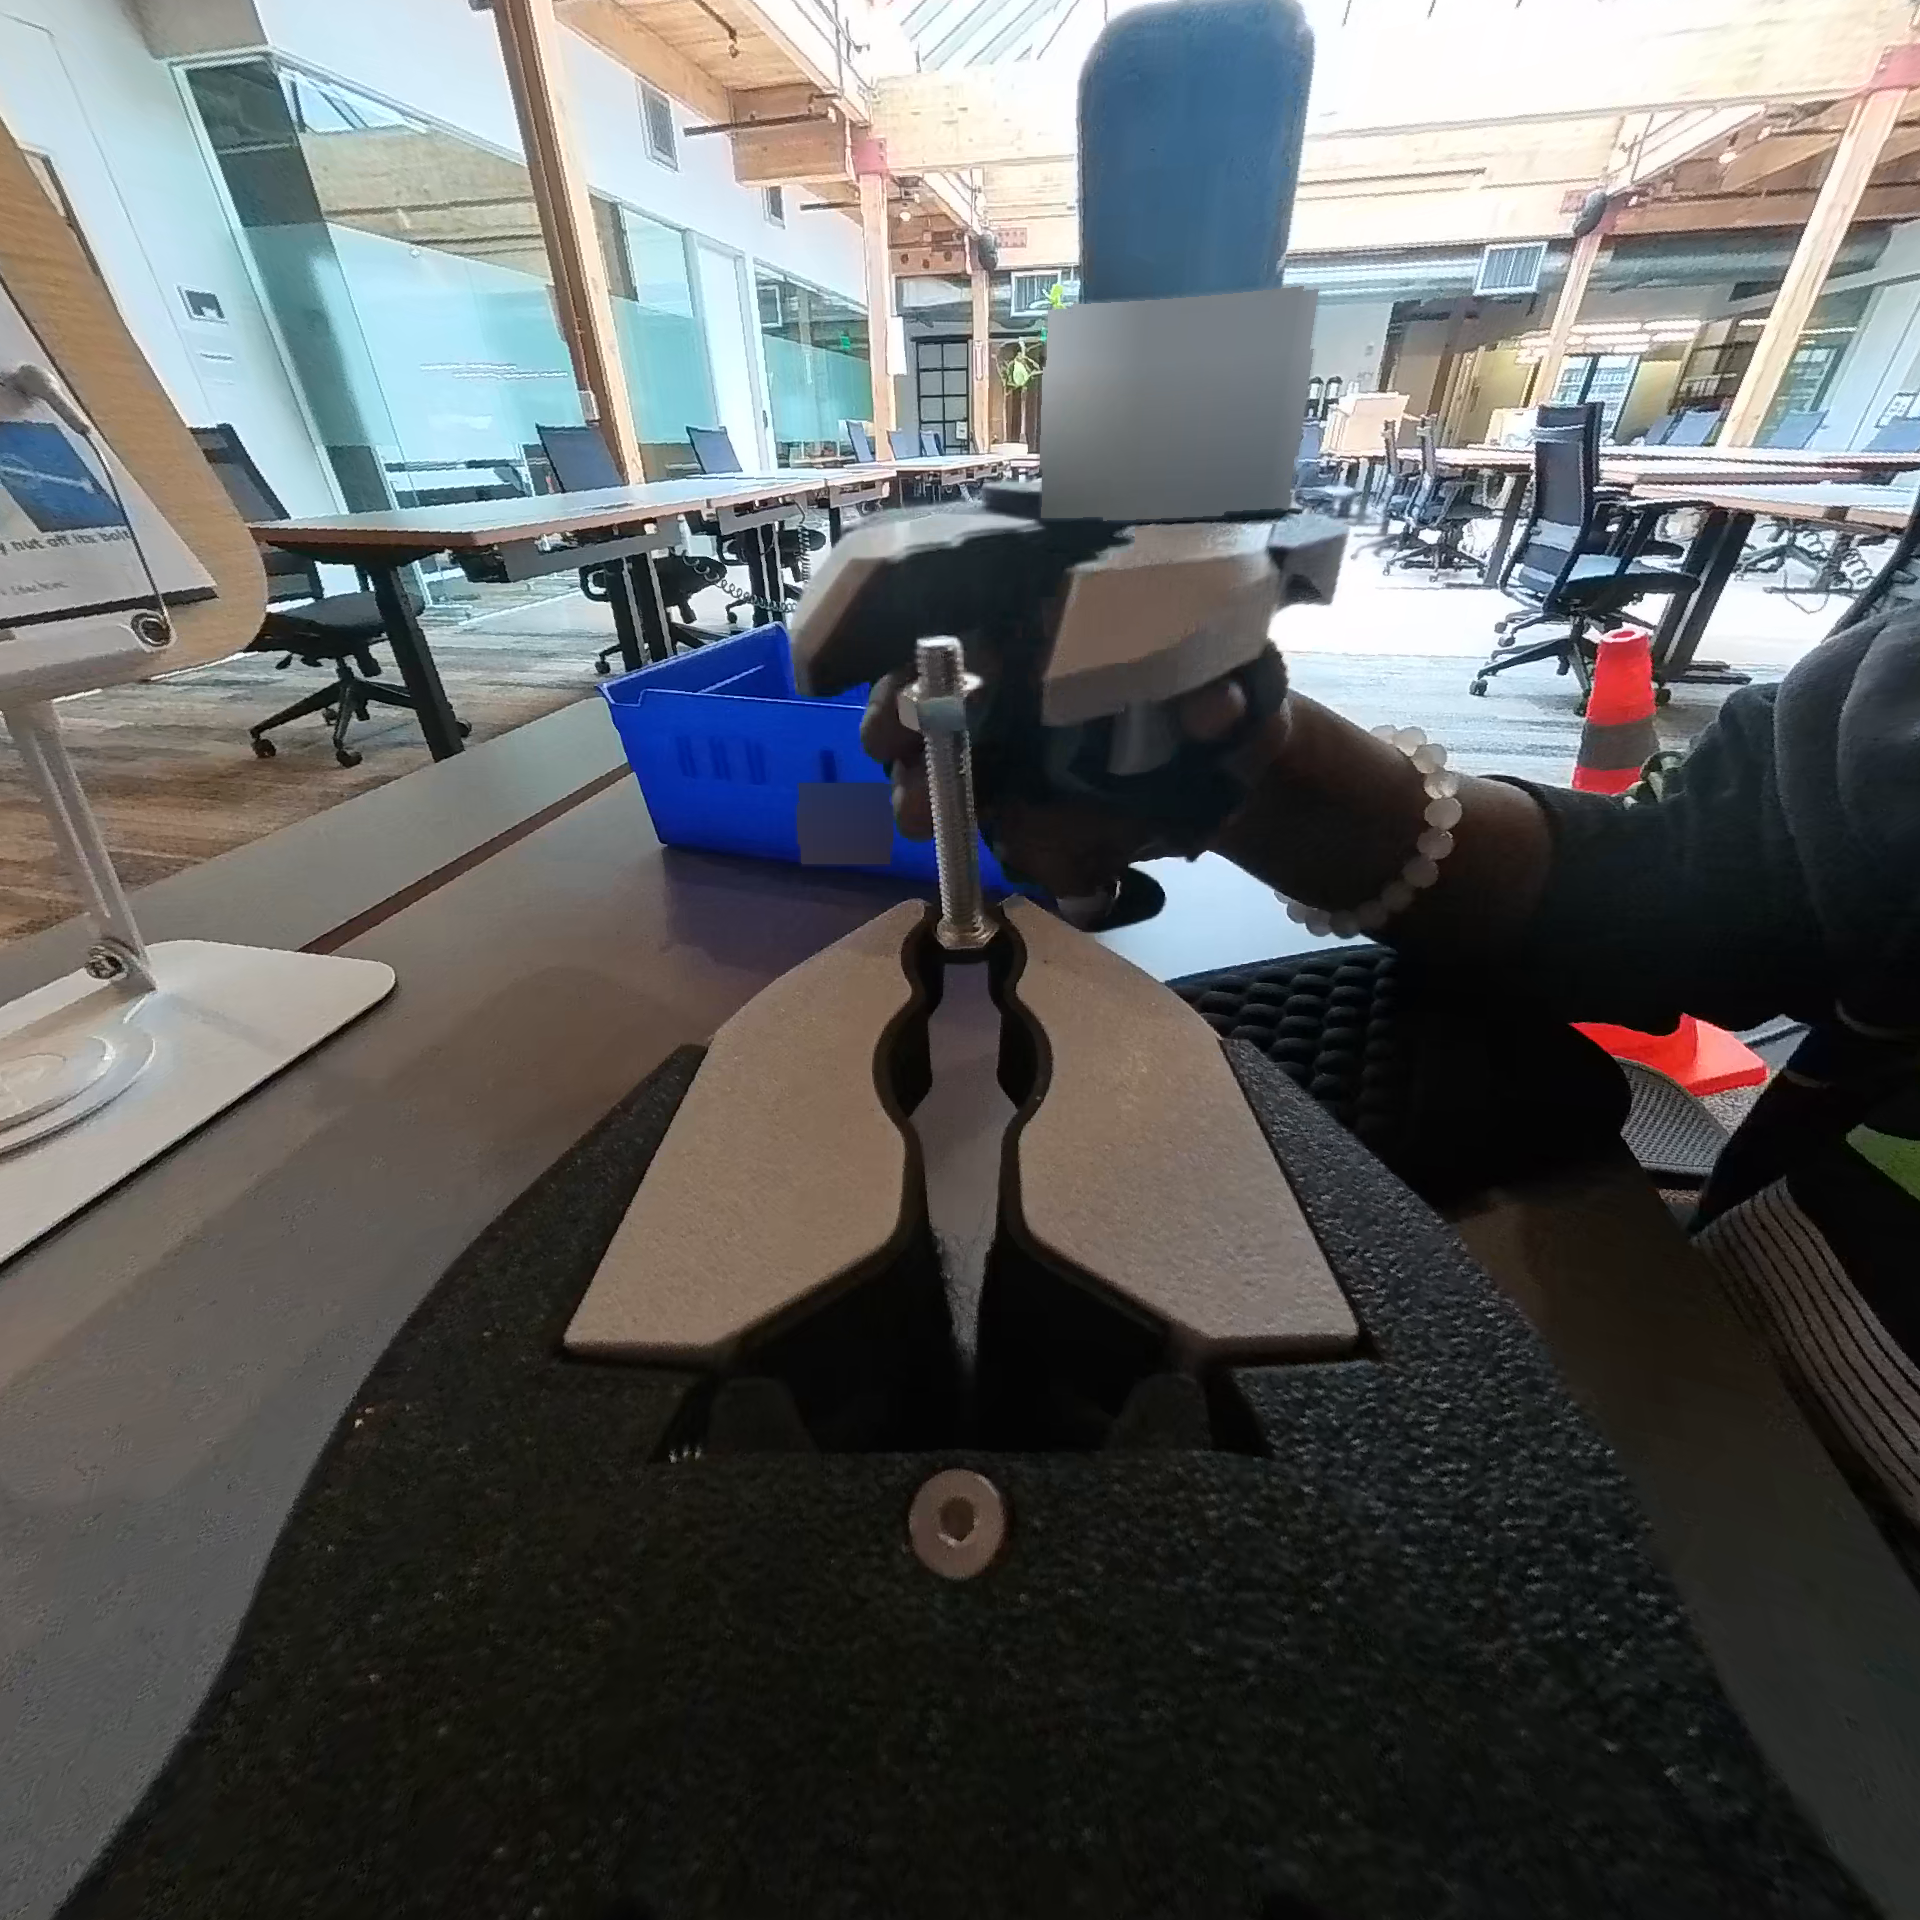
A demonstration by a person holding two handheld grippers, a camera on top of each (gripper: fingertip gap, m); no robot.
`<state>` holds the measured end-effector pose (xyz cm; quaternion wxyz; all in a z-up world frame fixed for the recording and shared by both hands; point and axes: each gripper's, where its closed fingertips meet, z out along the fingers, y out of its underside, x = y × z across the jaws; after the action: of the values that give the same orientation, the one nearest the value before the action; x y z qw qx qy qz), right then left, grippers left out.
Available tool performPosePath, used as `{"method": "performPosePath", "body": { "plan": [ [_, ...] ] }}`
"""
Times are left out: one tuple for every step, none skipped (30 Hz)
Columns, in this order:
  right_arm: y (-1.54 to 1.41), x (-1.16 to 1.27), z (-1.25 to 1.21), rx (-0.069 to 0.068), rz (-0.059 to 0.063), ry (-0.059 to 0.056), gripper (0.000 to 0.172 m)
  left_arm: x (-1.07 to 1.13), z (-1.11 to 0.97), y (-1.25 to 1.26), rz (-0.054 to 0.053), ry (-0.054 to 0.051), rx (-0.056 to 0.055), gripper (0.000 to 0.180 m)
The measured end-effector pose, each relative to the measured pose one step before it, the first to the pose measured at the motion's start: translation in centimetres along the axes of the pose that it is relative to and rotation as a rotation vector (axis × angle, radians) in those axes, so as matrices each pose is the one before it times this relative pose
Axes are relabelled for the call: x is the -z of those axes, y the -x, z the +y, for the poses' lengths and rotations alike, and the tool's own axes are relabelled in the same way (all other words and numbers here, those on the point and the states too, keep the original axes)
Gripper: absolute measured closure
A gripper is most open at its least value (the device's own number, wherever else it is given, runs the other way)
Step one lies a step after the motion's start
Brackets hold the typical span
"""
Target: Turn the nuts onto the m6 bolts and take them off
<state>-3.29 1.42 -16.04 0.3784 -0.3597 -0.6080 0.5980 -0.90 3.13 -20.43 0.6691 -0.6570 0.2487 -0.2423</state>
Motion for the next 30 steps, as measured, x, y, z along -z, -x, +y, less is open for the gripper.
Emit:
{"method": "performPosePath", "body": {
  "plan": [
    [0.025,-0.119,0.105,-0.0015,0.0013,0.0059,0.141,-0.014,0.009,-0.028,0.0008,0.0007,-0.0007,0.173],
    [-0.037,-0.034,0.063,0.0007,0.0028,0.0033,0.141,-0.014,-0.012,-0.018,0.0005,-0.0002,-0.0005,0.173],
    [-0.106,0.037,0.002,0.0004,0.0059,0.0001,0.142,0.003,-0.008,-0.009,0.0004,-0.0006,-0.0004,0.173],
    [-0.060,0.081,-0.075,-0.0006,0.0015,-0.0044,0.145,0.000,-0.002,-0.018,0.0006,-0.0001,-0.0006,0.173],
    [-0.056,0.137,-0.112,-0.0008,0.0005,-0.0065,0.152,0.011,-0.004,0.020,-0.0005,-0.0003,0.0001,0.173],
    [-0.117,0.176,-0.096,0.0025,0.0041,-0.0036,0.163,0.031,-0.017,0.028,-0.0005,-0.0013,0.0013,0.173],
    [-0.282,0.216,-0.124,0.0043,0.0149,-0.0049,0.166,0.025,-0.009,0.056,-0.0013,0.0000,0.0008,0.173],
    [-0.216,0.199,-0.106,-0.0012,0.0075,-0.0037,0.167,0.023,-0.007,0.041,-0.0019,-0.0005,-0.0001,0.173],
    [-0.021,0.136,-0.146,-0.0086,-0.0043,-0.0066,0.168,0.013,-0.024,0.011,-0.0005,-0.0011,0.0006,0.173],
    [0.124,0.020,-0.129,-0.0078,-0.0100,-0.0091,0.167,-0.014,0.001,-0.009,0.0005,0.0001,0.0002,0.173],
    [0.173,-0.082,-0.016,-0.0009,-0.0089,-0.0036,0.167,-0.019,0.025,-0.013,0.0002,0.0012,-0.0008,0.173],
    [0.203,-0.166,0.115,0.0042,-0.0081,0.0038,0.163,-0.017,0.029,-0.020,0.0007,0.0014,-0.0007,0.173],
    [0.211,-0.232,0.179,0.0026,-0.0073,0.0079,0.156,-0.022,0.033,-0.033,0.0018,0.0017,0.0000,0.173],
    [0.155,-0.251,0.207,-0.0019,-0.0048,0.0109,0.146,-0.017,0.026,-0.034,0.0007,0.0012,-0.0007,0.173],
    [0.124,-0.224,0.171,-0.0022,-0.0045,0.0099,0.138,-0.028,0.008,-0.030,0.0003,0.0007,-0.0016,0.173],
    [0.042,-0.165,0.131,-0.0013,-0.0007,0.0070,0.134,-0.026,0.012,-0.049,0.0014,0.0009,-0.0009,0.173],
    [0.009,-0.074,0.059,0.0001,0.0009,0.0023,0.134,-0.011,0.003,-0.024,0.0008,0.0003,-0.0003,0.173],
    [-0.054,0.013,-0.024,0.0012,0.0039,-0.0026,0.136,0.002,-0.020,-0.010,0.0001,-0.0008,0.0002,0.173],
    [-0.133,0.088,-0.062,0.0014,0.0072,-0.0041,0.142,0.016,-0.008,0.010,-0.0002,-0.0006,0.0002,0.173],
    [-0.114,0.165,-0.098,0.0031,0.0044,-0.0045,0.152,0.014,-0.022,0.026,-0.0012,-0.0009,-0.0002,0.173],
    [-0.021,0.200,-0.095,0.0044,-0.0036,-0.0027,0.157,0.032,-0.036,0.058,-0.0023,-0.0020,0.0015,0.173],
    [-0.244,0.224,-0.137,0.0012,0.0126,-0.0052,0.164,0.046,-0.044,0.054,-0.0008,-0.0019,0.0016,0.173],
    [-0.166,0.222,-0.221,0.0016,0.0061,-0.0114,0.166,0.025,-0.014,0.040,-0.0016,-0.0003,-0.0005,0.173],
    [-0.040,0.152,-0.138,-0.0054,-0.0029,-0.0066,0.166,0.011,-0.016,0.021,-0.0014,-0.0004,-0.0003,0.173],
    [0.000,0.047,-0.072,-0.0059,-0.0028,-0.0032,0.166,-0.020,0.002,-0.024,0.0009,0.0001,0.0004,0.173],
    [0.093,-0.054,0.044,0.0015,-0.0045,0.0017,0.166,-0.031,0.028,-0.021,0.0008,0.0013,-0.0009,0.173],
    [0.143,-0.129,0.131,0.0056,-0.0043,0.0060,0.164,-0.022,0.041,-0.019,0.0002,0.0016,-0.0011,0.173],
    [0.145,-0.180,0.123,0.0037,-0.0041,0.0046,0.159,-0.015,0.020,-0.019,0.0007,0.0007,0.0001,0.173],
    [0.161,-0.199,0.104,-0.0011,-0.0059,0.0040,0.150,-0.012,0.005,-0.019,0.0012,0.0004,0.0003,0.173],
    [0.130,-0.182,0.117,-0.0037,-0.0046,0.0058,0.142,-0.003,0.007,-0.021,0.0013,0.0006,-0.0005,0.173]
  ]
}}
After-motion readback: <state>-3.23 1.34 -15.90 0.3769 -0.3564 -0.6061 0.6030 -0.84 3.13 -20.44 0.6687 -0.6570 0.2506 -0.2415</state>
